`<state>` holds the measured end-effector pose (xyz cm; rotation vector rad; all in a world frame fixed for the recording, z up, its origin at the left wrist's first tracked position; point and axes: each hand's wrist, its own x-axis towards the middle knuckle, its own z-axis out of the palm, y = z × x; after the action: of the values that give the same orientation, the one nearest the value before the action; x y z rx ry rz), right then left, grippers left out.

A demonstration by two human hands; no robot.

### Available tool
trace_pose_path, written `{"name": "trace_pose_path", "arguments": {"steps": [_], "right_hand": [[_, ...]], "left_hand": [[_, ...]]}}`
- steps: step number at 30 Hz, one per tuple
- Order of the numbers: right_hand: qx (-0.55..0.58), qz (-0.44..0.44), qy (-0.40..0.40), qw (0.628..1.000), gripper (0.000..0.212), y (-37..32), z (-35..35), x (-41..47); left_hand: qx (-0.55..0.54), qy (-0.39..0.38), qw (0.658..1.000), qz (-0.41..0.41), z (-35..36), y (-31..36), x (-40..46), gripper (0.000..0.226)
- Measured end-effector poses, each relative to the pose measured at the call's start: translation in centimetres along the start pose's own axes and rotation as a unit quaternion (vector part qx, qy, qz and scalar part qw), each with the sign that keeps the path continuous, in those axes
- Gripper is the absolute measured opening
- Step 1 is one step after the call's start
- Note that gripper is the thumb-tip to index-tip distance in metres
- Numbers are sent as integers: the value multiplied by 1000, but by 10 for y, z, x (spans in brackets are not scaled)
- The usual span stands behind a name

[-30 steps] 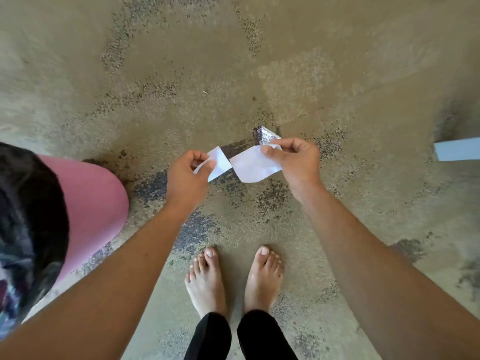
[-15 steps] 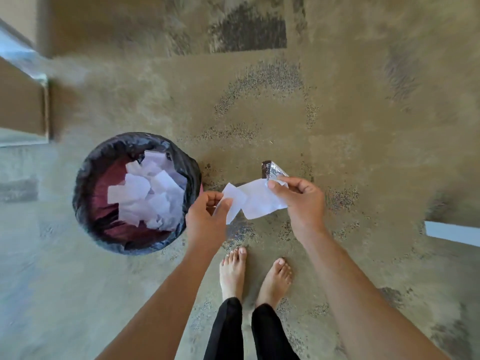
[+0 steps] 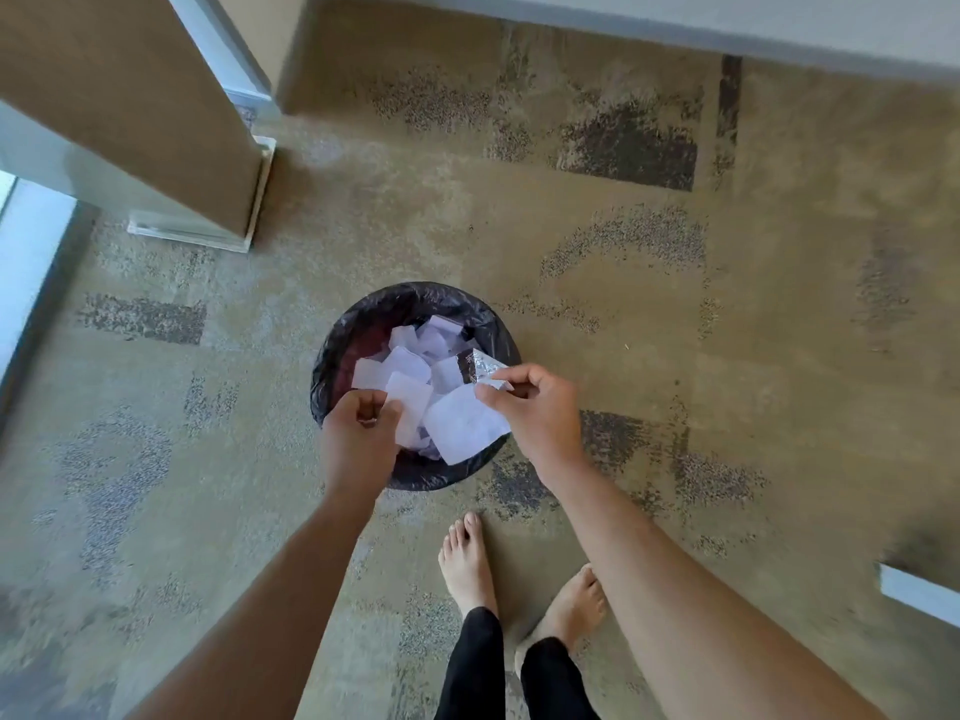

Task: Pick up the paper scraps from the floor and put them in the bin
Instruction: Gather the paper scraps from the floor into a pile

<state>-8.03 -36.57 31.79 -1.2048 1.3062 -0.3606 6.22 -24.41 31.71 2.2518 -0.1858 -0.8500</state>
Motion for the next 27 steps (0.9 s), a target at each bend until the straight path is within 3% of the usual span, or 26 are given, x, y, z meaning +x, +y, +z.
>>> {"name": "trace_pose_path", "arguments": {"steps": [2,7,9,13,16,18,23,27], "right_hand": [[-47,-22,-18,999,19,0,13,6],[-124,-25,-127,984,53,-1,22,13],[-182,-45,-109,976,51,7,20,14],[-278,-25,30,960,41,22,19,17],[-258,30,46,965,49,25,22,23],[-223,59,37,972,43,27,24,29],[-176,109,41,977,47,29,15,37],[-146,119,29,982,43,25,2,37]], "left_hand": [[8,-12,1000,-11,-7,-4,11,6],[32,-36,999,-19,-18,-14,32,18],[47,-7,999,-15,-22,-18,36,22],[94,71,993,-20,-28,-23,32,33],[87,57,993,-60,-30,-33,35,52],[84,19,991,-101,-30,-38,41,59],[-25,-37,985,-165,-27,-44,51,29],[-66,-38,979,-189,-34,-37,52,43]]}}
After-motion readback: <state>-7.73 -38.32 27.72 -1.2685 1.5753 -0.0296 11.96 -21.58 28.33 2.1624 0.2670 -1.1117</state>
